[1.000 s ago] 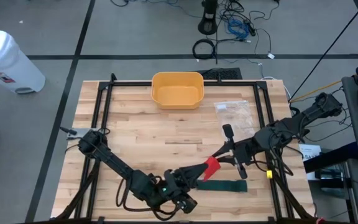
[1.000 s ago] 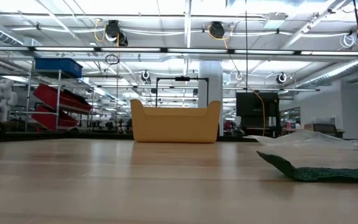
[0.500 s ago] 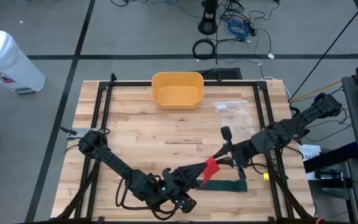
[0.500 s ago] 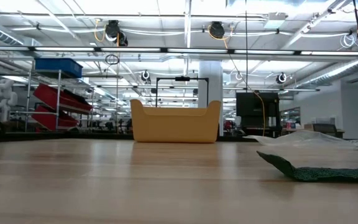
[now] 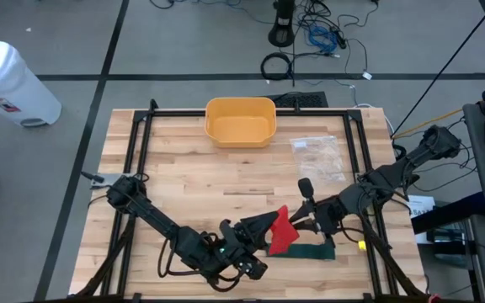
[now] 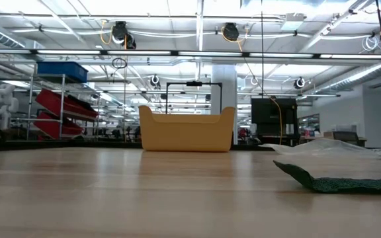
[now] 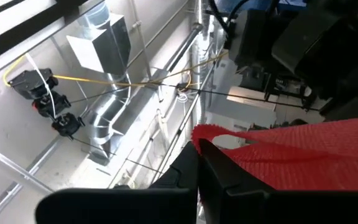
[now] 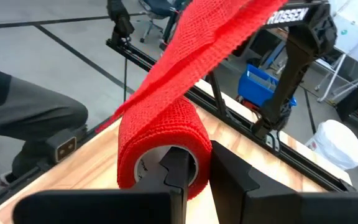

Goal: Roll bandage
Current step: Roll the red bandage

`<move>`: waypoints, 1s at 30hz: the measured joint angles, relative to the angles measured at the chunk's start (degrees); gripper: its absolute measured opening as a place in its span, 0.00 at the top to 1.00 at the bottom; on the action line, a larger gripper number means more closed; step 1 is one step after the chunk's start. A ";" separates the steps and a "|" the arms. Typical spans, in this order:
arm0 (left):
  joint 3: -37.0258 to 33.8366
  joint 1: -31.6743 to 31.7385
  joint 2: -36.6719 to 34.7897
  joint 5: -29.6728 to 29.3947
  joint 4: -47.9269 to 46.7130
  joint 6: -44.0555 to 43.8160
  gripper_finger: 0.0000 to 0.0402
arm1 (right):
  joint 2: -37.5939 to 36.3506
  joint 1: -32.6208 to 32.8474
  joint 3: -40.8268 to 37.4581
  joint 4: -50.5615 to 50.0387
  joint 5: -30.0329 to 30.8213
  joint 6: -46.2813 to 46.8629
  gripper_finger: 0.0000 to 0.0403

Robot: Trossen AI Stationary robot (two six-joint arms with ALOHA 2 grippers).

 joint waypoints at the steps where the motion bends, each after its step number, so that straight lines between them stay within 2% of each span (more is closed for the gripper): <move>1: 0.00 0.04 0.00 -0.13 0.20 -0.04 0.99 | 0.00 0.31 0.00 -0.02 0.03 0.01 0.90; 9: 0.00 0.04 0.00 -0.63 -0.12 -3.35 0.97 | 0.02 1.26 0.00 -0.02 0.05 0.54 0.90; 23: 0.00 -0.83 0.00 -2.01 -2.84 -7.71 0.71 | -0.26 1.29 0.00 -0.19 -0.17 0.76 0.90; 30: 0.00 1.03 0.00 -4.24 -2.68 -7.74 0.65 | -1.21 2.77 0.00 -0.19 -0.30 1.54 0.90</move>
